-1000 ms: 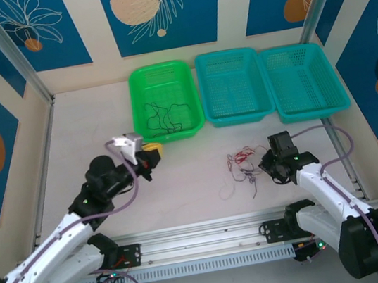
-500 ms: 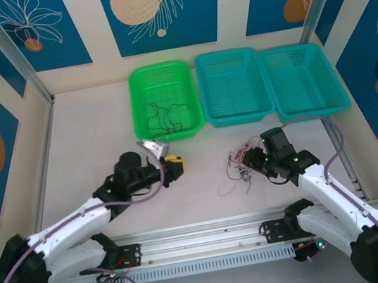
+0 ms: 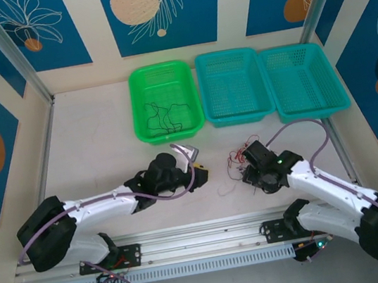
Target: Untangle the cables
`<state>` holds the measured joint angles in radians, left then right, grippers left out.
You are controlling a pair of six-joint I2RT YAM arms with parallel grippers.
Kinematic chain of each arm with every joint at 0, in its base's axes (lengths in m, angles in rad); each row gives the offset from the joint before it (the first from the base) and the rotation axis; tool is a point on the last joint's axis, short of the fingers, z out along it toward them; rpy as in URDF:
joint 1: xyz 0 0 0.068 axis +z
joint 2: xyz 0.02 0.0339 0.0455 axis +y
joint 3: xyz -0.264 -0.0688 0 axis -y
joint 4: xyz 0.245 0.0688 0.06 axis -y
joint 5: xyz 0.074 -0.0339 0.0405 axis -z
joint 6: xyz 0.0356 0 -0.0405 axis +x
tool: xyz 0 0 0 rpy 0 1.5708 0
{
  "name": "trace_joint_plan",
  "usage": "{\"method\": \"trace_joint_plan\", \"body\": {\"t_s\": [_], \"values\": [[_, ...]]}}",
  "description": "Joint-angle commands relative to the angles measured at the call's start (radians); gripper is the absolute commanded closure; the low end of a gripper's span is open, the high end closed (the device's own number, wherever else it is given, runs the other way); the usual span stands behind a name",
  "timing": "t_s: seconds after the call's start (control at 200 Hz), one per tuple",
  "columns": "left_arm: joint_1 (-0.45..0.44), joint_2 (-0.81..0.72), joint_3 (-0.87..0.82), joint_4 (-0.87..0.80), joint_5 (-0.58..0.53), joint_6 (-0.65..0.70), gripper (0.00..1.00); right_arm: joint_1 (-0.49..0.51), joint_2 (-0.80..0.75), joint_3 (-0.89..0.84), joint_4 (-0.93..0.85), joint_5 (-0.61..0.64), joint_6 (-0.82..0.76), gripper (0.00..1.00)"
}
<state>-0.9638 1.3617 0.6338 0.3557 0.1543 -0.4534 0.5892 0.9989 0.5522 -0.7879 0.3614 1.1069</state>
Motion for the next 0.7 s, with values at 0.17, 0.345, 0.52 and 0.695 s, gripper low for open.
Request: {"method": "trace_joint_plan", "body": {"t_s": [0.17,0.345,0.52,0.695], "values": [[-0.004,-0.075,-0.003,-0.024,-0.093,0.048,0.58,-0.043,0.151,0.005,0.088,-0.002,-0.005,1.0],[-0.003,-0.112,-0.031,-0.014,-0.104,0.121,0.47,0.051,-0.057,0.111,0.0,0.074,-0.112,1.0],[-0.004,-0.111,0.012,0.047,0.0,0.296,0.34,0.083,-0.15,0.255,0.064,-0.213,-0.302,1.0],[-0.004,-0.047,0.076,0.135,0.17,0.449,0.11,0.134,-0.115,0.365,0.083,-0.355,-0.339,1.0]]}}
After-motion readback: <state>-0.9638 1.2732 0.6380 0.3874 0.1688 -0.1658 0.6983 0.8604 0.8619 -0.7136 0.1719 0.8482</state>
